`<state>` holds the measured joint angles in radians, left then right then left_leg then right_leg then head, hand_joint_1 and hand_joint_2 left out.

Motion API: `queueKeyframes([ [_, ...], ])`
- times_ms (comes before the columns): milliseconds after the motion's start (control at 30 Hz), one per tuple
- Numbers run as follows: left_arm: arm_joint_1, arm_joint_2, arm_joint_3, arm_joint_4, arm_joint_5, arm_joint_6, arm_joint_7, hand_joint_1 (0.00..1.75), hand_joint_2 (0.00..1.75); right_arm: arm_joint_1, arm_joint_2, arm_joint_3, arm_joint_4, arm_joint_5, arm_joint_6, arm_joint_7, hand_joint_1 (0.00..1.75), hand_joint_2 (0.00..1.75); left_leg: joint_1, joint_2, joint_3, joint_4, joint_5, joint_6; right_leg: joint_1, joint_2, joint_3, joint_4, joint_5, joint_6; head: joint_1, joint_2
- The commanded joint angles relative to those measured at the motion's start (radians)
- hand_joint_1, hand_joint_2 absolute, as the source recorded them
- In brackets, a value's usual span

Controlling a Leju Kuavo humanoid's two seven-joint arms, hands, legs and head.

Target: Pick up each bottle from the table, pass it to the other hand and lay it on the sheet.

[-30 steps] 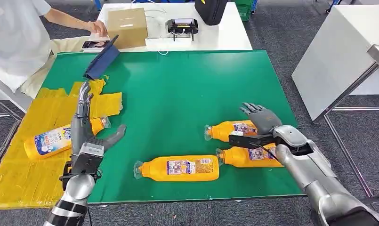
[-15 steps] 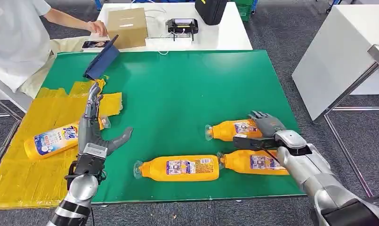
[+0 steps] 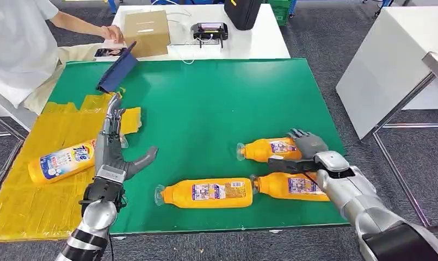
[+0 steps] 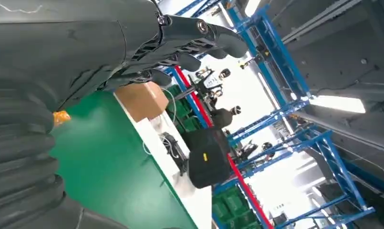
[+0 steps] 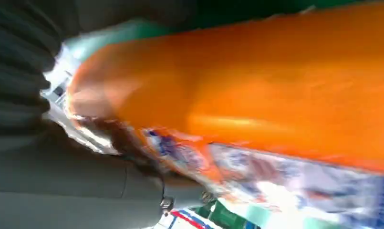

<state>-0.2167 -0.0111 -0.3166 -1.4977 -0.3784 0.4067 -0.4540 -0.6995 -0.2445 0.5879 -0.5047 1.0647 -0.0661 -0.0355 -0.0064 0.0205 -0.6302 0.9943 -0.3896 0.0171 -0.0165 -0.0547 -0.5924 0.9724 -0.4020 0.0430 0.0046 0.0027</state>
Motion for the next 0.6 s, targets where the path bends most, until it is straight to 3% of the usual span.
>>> queueKeyframes([
  [33,-0.015,-0.001,-0.024,0.028,0.009,0.004,0.006,0.00,1.75,0.004,0.067,0.013,0.069,0.017,-0.104,0.012,1.75,1.75,0.002,-0.001,0.003,0.000,-0.001,-0.002,0.001,0.004,0.004,-0.001,-0.001,-0.002,0.000,0.000],
  [167,-0.015,0.000,-0.024,0.028,0.009,0.004,0.006,0.00,1.75,0.002,0.065,0.013,0.069,0.016,-0.103,0.011,1.75,1.75,0.001,-0.001,0.002,-0.001,-0.001,-0.001,0.000,0.003,0.002,-0.001,-0.001,-0.001,0.000,0.000],
  [300,0.004,0.000,-0.024,0.006,-0.010,-0.018,0.024,0.00,1.75,0.043,0.080,-0.076,-0.027,0.017,-0.244,0.027,1.75,1.75,0.002,0.000,0.004,0.000,-0.002,-0.002,0.001,0.005,0.004,-0.001,-0.001,-0.002,0.000,0.000],
  [367,0.013,0.006,-0.034,-0.002,-0.046,-0.043,0.050,0.00,1.75,0.090,0.096,-0.158,-0.143,0.021,-0.347,0.054,1.75,1.75,0.002,0.000,0.004,0.000,-0.003,-0.002,0.001,0.006,0.004,-0.001,-0.002,-0.002,0.001,0.000],
  [533,0.056,0.007,-0.048,-0.043,-0.099,-0.107,0.083,0.00,1.75,0.365,0.195,-0.412,-0.748,-0.062,-0.521,0.004,1.75,1.75,0.002,0.001,0.000,0.000,-0.002,-0.002,0.001,0.005,0.001,-0.001,-0.001,-0.002,0.000,0.000],
  [600,0.062,0.006,-0.052,-0.041,-0.098,-0.115,0.085,0.00,1.75,0.422,0.220,-0.442,-0.887,-0.119,-0.533,-0.021,1.75,1.75,0.002,-0.001,-0.001,0.000,-0.003,-0.002,0.002,0.004,0.001,0.000,-0.003,-0.002,0.000,0.000],
])
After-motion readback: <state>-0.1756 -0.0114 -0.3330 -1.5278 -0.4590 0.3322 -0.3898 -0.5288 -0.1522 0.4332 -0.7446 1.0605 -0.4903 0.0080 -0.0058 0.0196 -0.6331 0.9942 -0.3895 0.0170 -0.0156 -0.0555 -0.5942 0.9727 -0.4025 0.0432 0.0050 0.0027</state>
